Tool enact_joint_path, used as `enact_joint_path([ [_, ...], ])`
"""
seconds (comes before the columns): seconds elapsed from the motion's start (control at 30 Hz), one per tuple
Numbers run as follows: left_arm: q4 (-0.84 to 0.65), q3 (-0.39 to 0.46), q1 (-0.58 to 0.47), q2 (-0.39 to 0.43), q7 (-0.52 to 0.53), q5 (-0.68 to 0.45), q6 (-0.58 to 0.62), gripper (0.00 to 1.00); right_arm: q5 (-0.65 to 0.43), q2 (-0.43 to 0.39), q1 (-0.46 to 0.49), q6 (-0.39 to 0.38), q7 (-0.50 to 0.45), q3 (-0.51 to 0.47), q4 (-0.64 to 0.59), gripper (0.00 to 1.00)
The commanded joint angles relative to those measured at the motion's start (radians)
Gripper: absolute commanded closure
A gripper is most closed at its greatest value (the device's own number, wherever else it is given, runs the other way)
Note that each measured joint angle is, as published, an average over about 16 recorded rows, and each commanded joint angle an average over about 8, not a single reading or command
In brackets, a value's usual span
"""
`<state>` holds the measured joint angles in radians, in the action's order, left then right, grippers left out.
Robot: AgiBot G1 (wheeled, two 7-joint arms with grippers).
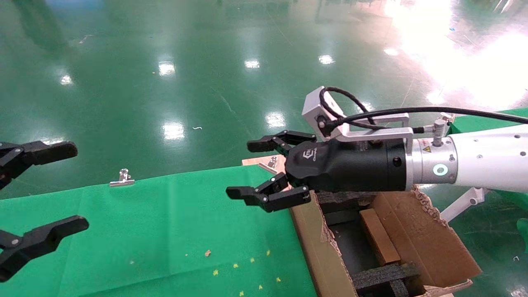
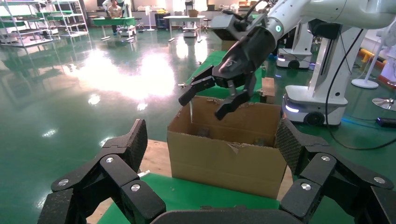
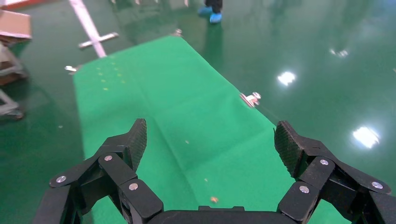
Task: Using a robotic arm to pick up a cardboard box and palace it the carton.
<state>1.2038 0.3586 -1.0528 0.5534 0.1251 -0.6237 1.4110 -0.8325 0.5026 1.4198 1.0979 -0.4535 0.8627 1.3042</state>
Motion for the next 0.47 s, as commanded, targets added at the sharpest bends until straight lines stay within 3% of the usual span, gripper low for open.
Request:
enact_joint_path([
  [0.03, 0.0, 0.0, 0.0, 0.0, 0.0, 0.0, 0.0, 0.0, 0.007, 0.008, -0.025, 0.029, 0.019, -0.043, -0.001, 0.0],
  [0.47, 0.0, 0.0, 0.0, 0.0, 0.0, 0.0, 0.0, 0.0, 0.057, 0.06, -0.192, 0.221, 0.148, -0.324, -0.011, 0.0],
])
